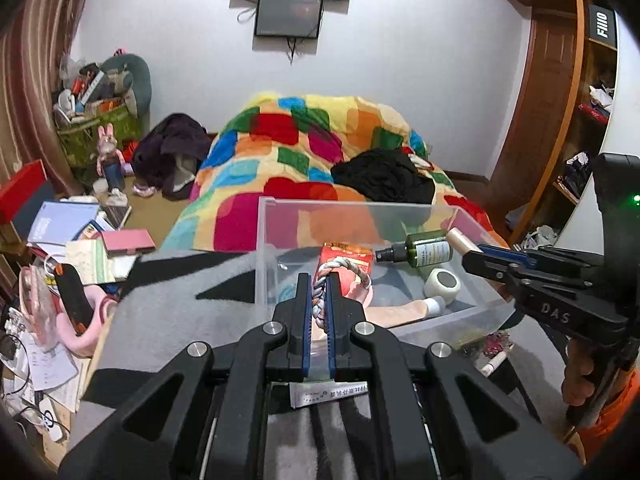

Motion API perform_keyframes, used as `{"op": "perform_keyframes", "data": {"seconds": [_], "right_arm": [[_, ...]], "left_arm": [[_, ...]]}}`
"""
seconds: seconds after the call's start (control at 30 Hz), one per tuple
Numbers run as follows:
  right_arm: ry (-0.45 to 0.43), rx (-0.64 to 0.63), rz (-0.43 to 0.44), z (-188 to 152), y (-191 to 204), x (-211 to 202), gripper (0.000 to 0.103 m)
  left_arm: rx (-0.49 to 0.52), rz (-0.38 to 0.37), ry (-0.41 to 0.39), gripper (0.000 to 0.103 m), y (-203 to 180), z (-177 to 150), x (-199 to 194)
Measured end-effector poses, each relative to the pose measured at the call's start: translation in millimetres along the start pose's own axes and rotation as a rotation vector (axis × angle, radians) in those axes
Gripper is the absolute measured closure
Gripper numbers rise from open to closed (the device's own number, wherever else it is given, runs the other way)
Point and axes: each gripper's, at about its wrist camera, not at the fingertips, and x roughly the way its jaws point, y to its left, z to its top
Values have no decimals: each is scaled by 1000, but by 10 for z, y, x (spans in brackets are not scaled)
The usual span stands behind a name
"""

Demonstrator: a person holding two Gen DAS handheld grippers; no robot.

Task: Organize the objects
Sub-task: 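Lower the rope toy and white bottle into the box and open both tools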

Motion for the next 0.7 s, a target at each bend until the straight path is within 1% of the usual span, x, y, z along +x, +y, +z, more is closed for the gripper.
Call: {"op": "perform_keyframes", "data": {"seconds": [0.27, 0.33, 0.4, 0.47, 0.57, 0.63, 0.67, 0.7], "right_arm": [[61, -45, -2, 3, 95, 246, 89], [77, -67, -1, -19, 139, 291, 89], [74, -72, -4, -17, 152, 295, 89], [81, -70, 12, -22, 159, 281, 89], [82, -71, 18, -21, 166, 241, 87], [85, -66, 33, -33, 165, 201, 79], [82, -63, 38, -44, 162, 172, 78], [73, -62, 36, -55, 157, 130, 75]], "left_arm": [[-8, -40, 91, 98, 6, -21, 271], [-4, -43, 91, 97, -4, -28, 258], [5, -48, 90, 97, -29, -24, 234], [21, -52, 91, 97, -64, -32, 201], [40, -52, 83, 89, -119, -41, 133], [50, -53, 72, 76, -153, -49, 65], [53, -53, 67, 73, -163, -45, 38], [60, -51, 58, 67, -179, -49, -5]]}}
